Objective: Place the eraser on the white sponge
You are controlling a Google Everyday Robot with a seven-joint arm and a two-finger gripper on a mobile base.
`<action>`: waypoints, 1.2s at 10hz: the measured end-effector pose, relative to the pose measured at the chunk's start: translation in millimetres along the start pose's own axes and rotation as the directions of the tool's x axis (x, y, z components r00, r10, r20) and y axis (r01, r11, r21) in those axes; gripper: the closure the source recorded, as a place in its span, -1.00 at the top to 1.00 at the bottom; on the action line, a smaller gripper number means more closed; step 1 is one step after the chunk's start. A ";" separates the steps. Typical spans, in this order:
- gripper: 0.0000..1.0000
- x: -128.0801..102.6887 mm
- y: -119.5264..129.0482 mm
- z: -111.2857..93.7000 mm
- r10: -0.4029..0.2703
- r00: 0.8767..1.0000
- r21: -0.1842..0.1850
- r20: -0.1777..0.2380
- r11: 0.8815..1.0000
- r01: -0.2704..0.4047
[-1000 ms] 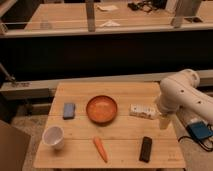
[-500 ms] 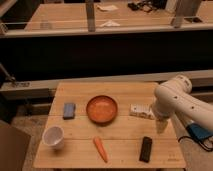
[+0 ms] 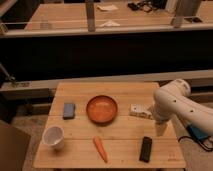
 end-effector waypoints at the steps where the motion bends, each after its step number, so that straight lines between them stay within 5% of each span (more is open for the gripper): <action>1: 0.60 -0.8 1.2 1.3 -0.009 1.000 -0.001 0.001 1.000 0.009; 12: 0.60 -20.5 17.2 19.0 -0.157 0.987 -0.002 0.029 0.988 0.157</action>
